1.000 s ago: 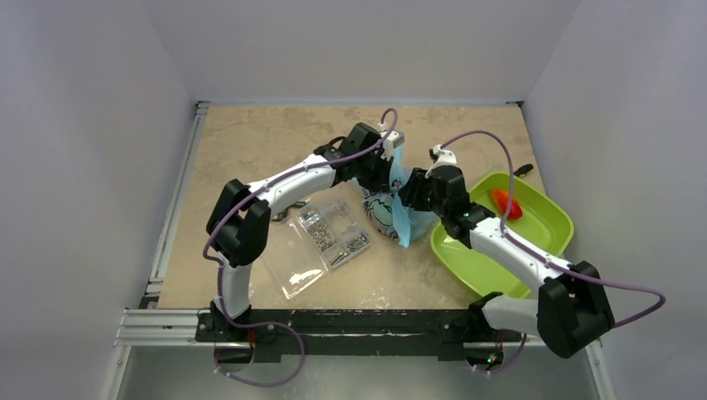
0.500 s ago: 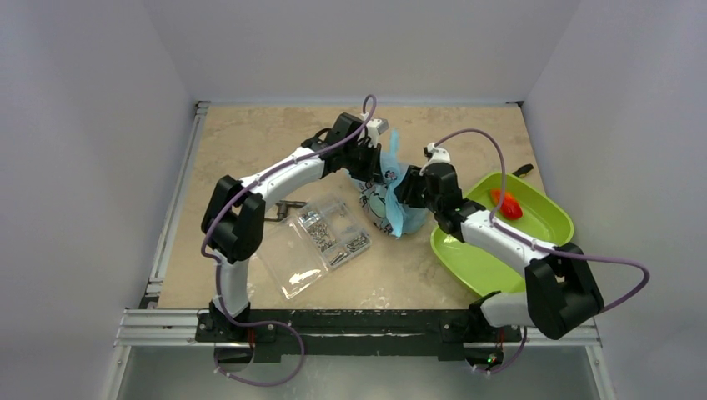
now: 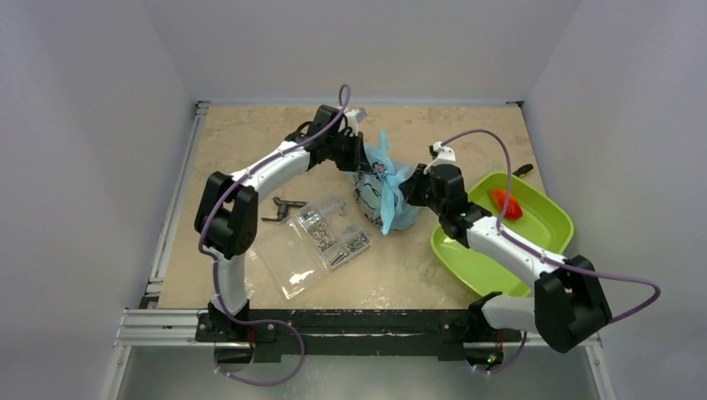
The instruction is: Take the fake fruits out of the plastic bag
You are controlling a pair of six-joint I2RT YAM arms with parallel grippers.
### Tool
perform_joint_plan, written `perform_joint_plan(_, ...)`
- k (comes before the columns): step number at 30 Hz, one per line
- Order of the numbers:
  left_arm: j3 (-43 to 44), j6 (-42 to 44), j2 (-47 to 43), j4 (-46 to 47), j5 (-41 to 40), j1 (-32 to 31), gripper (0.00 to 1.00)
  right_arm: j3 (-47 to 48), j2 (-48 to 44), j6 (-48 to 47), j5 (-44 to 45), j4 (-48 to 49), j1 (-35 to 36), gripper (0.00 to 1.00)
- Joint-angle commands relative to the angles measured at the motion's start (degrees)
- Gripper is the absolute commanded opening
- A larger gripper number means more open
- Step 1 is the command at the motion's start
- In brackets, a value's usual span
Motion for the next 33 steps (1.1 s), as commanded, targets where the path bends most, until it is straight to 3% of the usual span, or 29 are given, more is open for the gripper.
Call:
perform_joint_plan(1, -1.9, -5.4, -2.4, 4.4, 1.4, 5.9, 0.0, -5.5, -8.5, 1.8, 5.0, 0.5, 0.1, 0.0)
perform_joint_plan(7, -2.5, -10.0, -0.6, 6.4, 5.4, 7.7, 0.0, -13.4, -18.9, 3.8, 7.3, 4.5, 0.0, 0.0)
perform_joint_plan(15, -3.9, -13.3, -0.8, 9.2, 7.6, 7.4, 0.0, -2.8, -14.1, -8.0, 7.4, -3.3, 0.1, 0.0)
perform_joint_plan(21, -3.8, -13.4, -1.1, 8.9, 7.8, 6.8, 0.0, 6.6, -10.1, -15.8, 6.6, -7.3, 0.2, 0.22)
perform_joint_plan(25, -3.6, -13.4, -1.1, 9.0, 7.9, 6.2, 0.0, 13.2, -4.8, -20.7, 2.0, -11.0, 0.4, 0.47)
perform_joint_plan(28, -3.4, -13.2, -0.9, 8.8, 8.1, 6.2, 0.0, 19.1, 1.9, -24.0, -3.1, -15.9, 1.2, 0.52)
perform_joint_plan(33, -3.0, -12.6, -1.2, 8.3, 8.0, 6.2, 0.0, 23.4, 8.5, -24.6, -2.1, -17.6, 4.4, 0.53)
